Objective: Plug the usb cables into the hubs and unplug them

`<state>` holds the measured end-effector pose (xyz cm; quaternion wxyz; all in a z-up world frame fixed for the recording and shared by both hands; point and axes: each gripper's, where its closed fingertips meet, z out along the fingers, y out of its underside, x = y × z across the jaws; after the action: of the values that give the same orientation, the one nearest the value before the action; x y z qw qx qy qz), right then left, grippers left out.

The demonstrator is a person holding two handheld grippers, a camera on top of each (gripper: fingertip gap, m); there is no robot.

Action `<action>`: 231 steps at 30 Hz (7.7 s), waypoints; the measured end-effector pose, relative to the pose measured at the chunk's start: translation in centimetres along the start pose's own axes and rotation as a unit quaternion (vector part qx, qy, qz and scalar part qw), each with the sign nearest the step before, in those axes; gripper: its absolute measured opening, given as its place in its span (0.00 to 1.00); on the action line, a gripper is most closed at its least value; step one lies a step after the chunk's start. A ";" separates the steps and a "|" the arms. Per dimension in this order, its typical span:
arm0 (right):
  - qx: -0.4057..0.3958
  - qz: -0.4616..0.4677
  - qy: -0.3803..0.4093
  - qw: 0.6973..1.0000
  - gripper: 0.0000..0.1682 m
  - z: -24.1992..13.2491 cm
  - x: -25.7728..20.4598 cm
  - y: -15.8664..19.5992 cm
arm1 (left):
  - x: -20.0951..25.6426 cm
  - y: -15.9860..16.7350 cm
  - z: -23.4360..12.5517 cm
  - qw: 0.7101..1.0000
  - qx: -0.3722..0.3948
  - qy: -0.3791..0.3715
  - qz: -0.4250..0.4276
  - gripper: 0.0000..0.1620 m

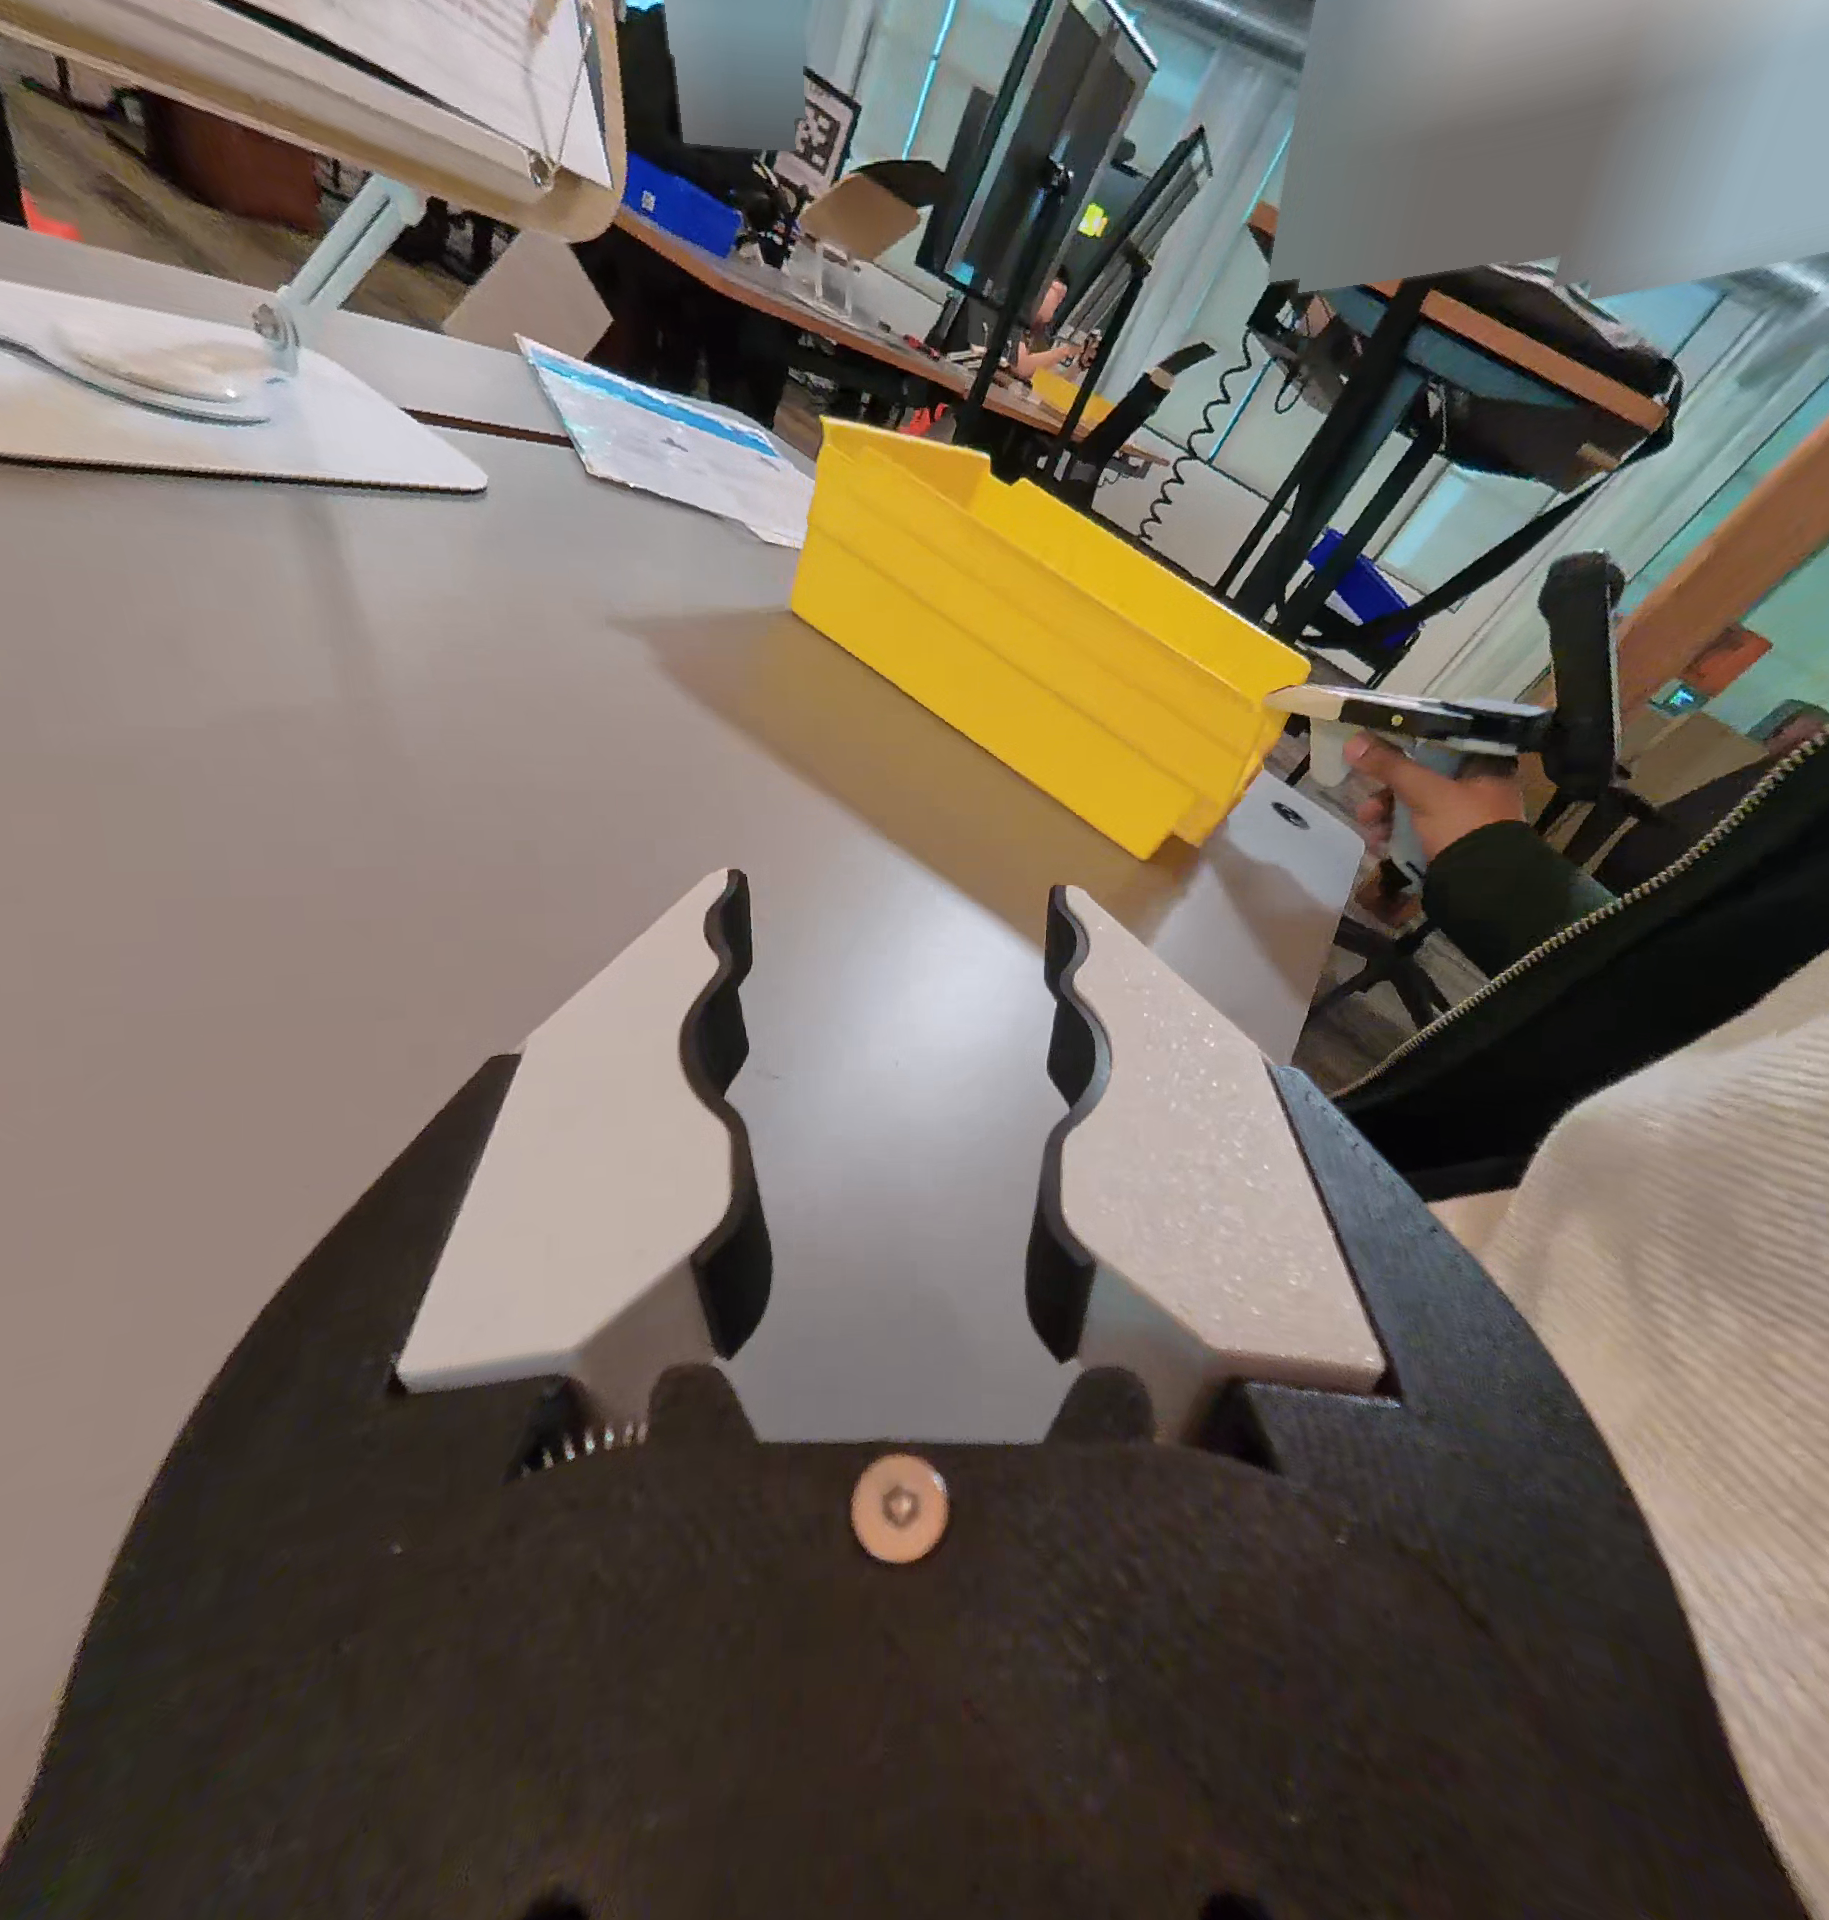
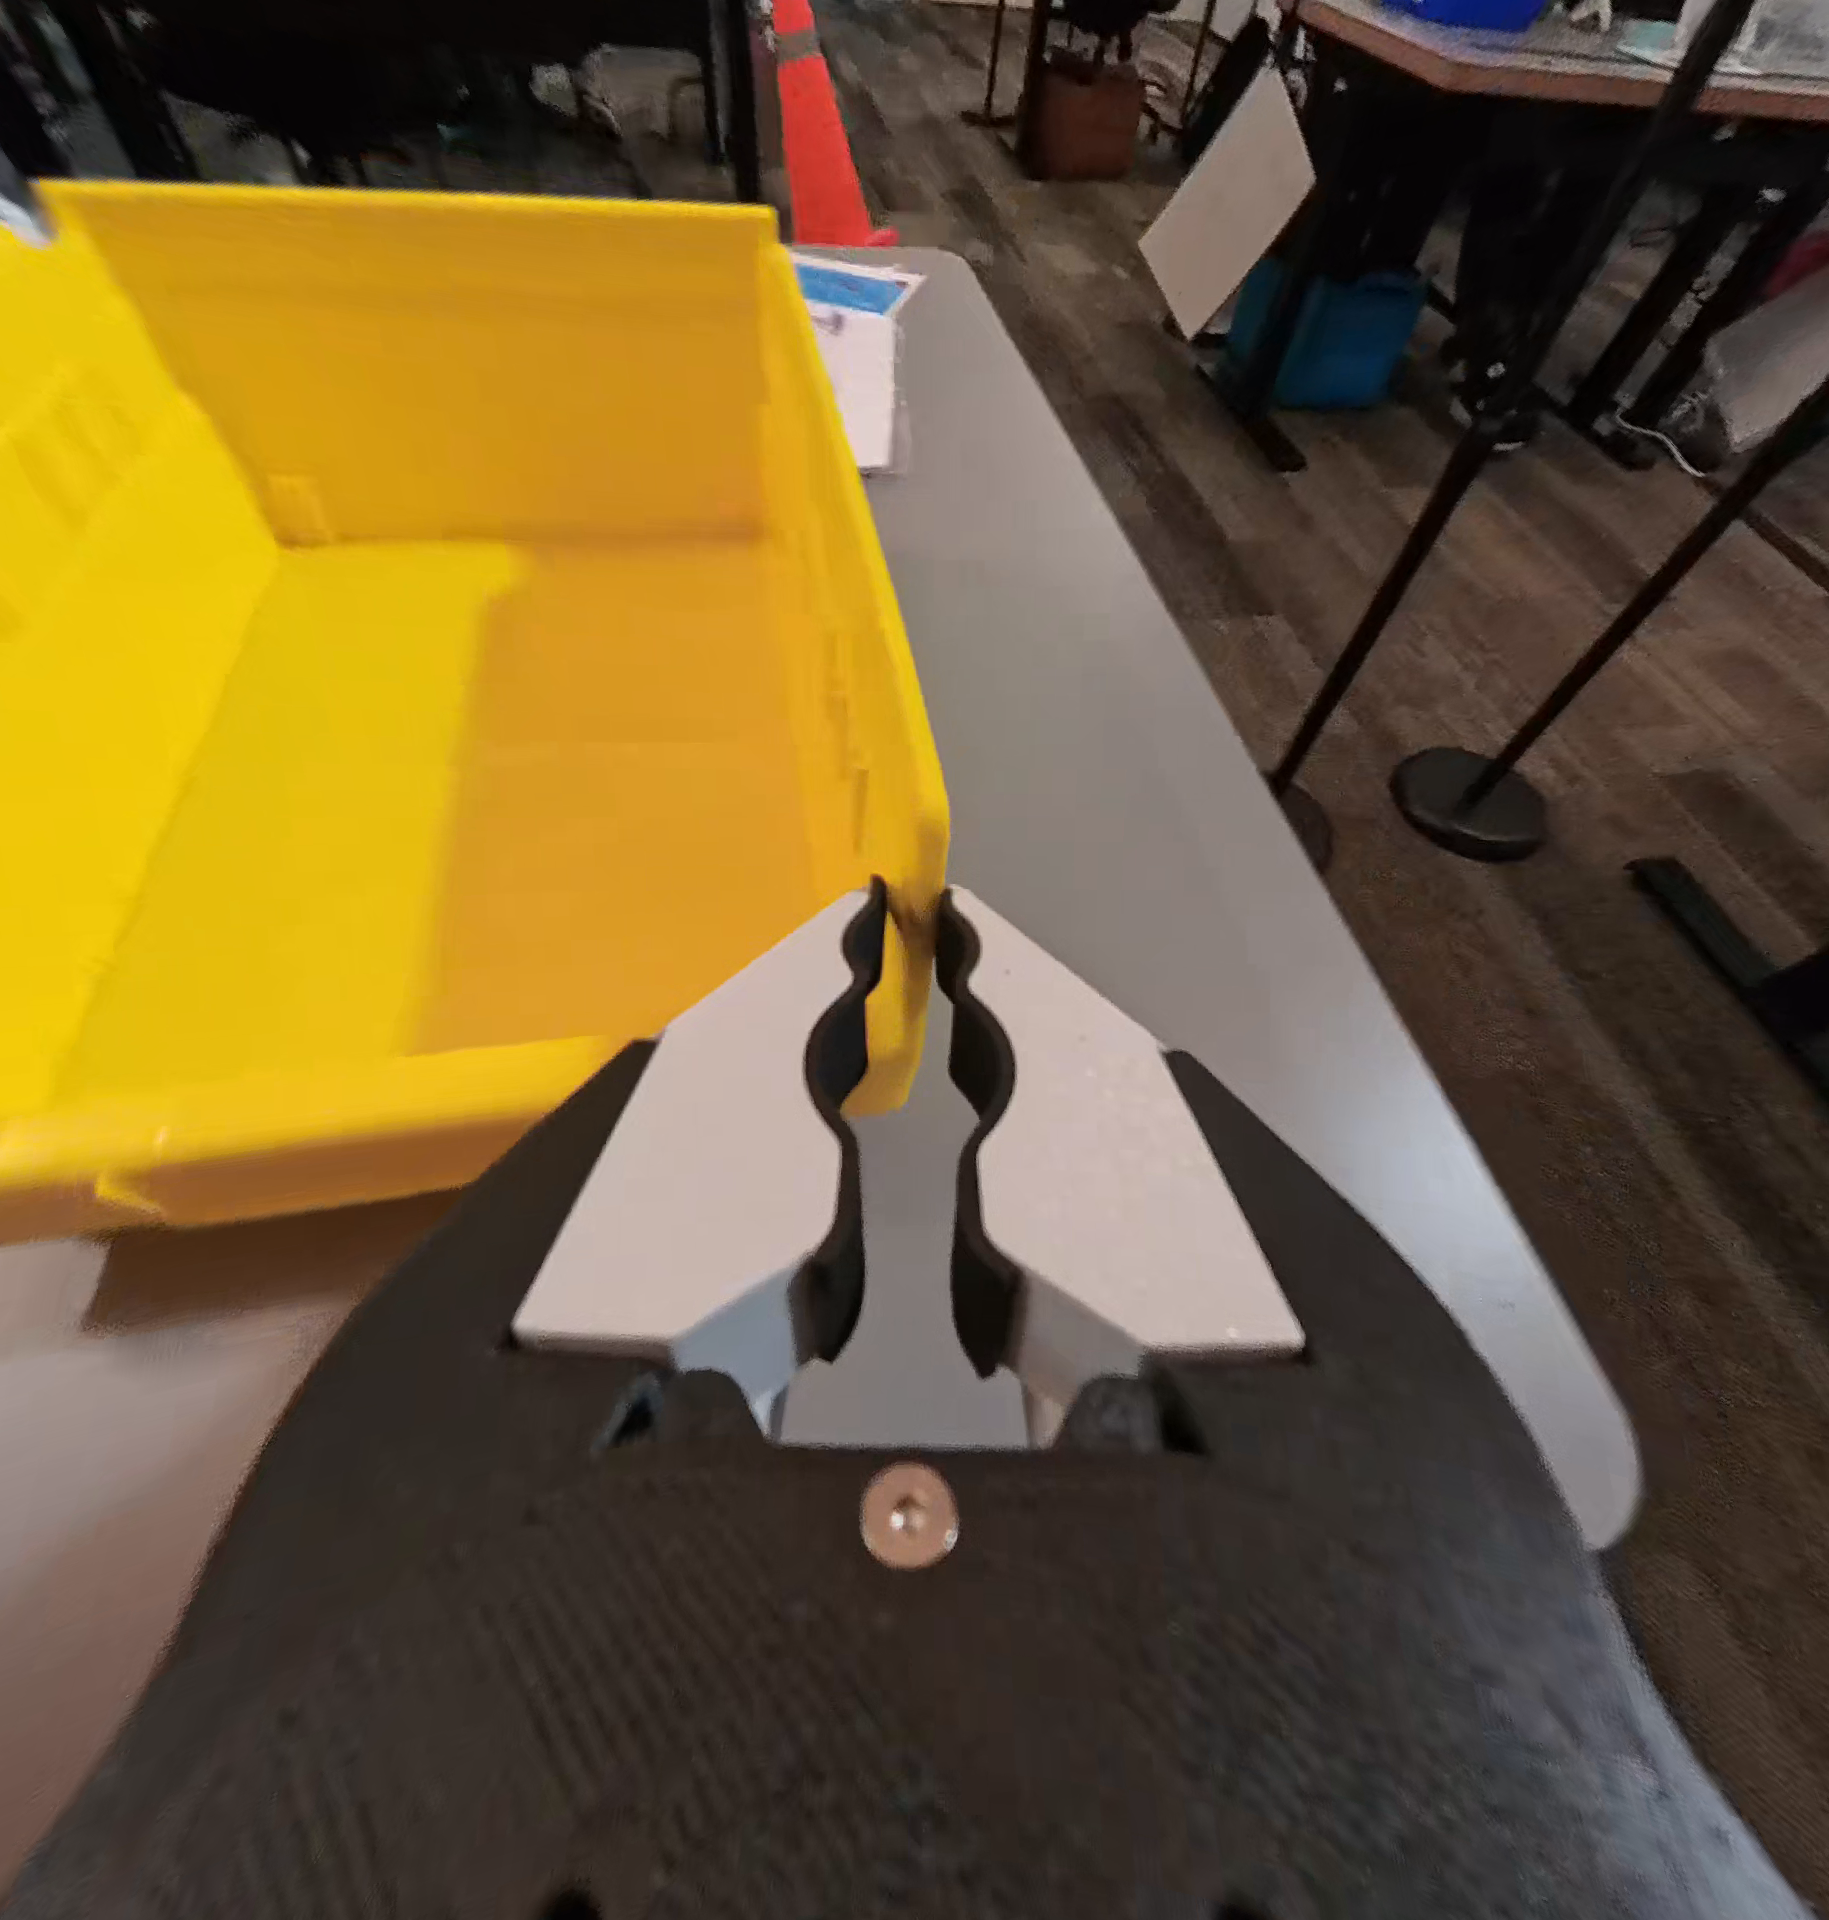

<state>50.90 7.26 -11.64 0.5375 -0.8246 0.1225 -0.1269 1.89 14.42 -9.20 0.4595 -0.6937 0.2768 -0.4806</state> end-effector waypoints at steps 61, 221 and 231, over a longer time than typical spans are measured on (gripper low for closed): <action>0.051 0.007 -0.576 0.816 0.16 -11.6 -39.2 -2.0 | -31.6 -15.2 -36.6 0.830 0.117 -0.533 -0.114 0.34; 0.161 0.023 -0.539 0.826 0.32 -14.0 -39.4 -6.2 | 8.7 -8.9 3.8 0.988 0.111 0.102 -0.013 0.23; 0.200 0.122 -0.578 0.782 0.31 -15.6 -37.2 -8.6 | 11.0 1.4 6.6 0.952 -0.033 0.117 0.280 0.51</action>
<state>11.21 9.88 -0.51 0.6715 -0.5952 -0.1397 0.4186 12.32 7.20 -6.67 0.5173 -0.5420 0.5274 -0.4005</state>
